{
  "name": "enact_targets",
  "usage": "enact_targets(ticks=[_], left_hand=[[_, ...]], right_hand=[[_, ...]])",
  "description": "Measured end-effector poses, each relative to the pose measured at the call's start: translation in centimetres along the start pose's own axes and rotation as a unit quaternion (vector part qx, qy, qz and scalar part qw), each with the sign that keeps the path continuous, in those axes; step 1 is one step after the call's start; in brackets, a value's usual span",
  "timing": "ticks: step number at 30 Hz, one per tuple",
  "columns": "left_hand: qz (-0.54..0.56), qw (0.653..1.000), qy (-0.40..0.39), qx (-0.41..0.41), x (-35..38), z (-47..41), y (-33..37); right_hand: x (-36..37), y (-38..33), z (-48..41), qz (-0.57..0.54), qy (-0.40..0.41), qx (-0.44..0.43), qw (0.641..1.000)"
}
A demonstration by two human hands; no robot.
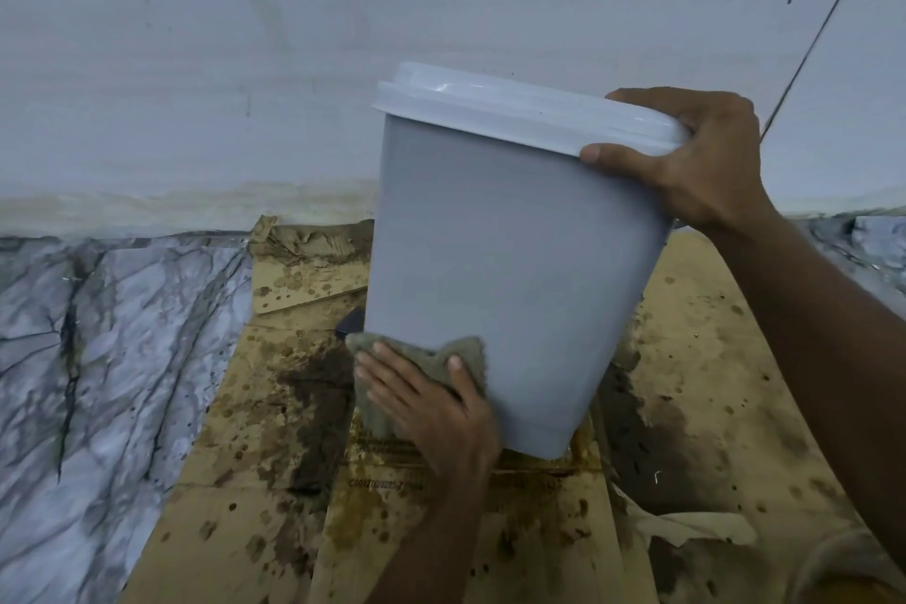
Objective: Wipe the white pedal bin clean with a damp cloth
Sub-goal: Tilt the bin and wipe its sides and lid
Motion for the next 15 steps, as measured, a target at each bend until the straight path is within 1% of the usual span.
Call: enact_targets(ticks=[2,3,5,8,9,11,12,13,15], left_hand=[[-0.006,1.0,-0.005,0.009,0.3,0.1,0.8],[-0.012,0.999,-0.01,0.031,0.3,-0.7,2.0],[-0.033,0.991,-0.018,0.129,0.2,-3.0,6.0],[-0.053,0.953,-0.018,0.297,0.1,-5.3,14.1],[-0.053,0.941,-0.027,0.334,0.3,-5.3,16.3],[-0.065,0.92,-0.048,0.384,0.9,-4.5,19.0],[-0.082,0.906,-0.056,0.41,1.3,-3.8,19.4],[-0.103,0.884,-0.067,0.452,1.8,-2.8,19.2],[-0.129,0.811,-0.101,0.562,3.0,0.0,17.5]], right_hand=[[-0.2,0.1,0.1,0.002,0.002,0.001,1.0],[-0.3,0.1,0.2,0.002,0.003,0.002,1.0],[-0.3,0.1,0.3,0.001,0.007,0.001,1.0],[-0.3,-0.2,0.2,0.011,0.01,-0.011,1.0],[-0.3,-0.2,0.2,0.014,0.009,-0.012,1.0],[-0.4,-0.2,0.1,0.022,0.007,-0.016,1.0],[-0.4,-0.1,0.2,0.021,0.008,-0.014,1.0],[-0.5,0.0,0.2,0.016,0.011,-0.009,1.0],[-0.6,0.2,0.3,0.013,0.015,0.003,1.0]])
Point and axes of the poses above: each hand's wrist, its own z-axis away from the middle knuckle, its own x-axis out of the palm, y = z × x, the point moved 6 cm from there along -z, towards the middle knuckle
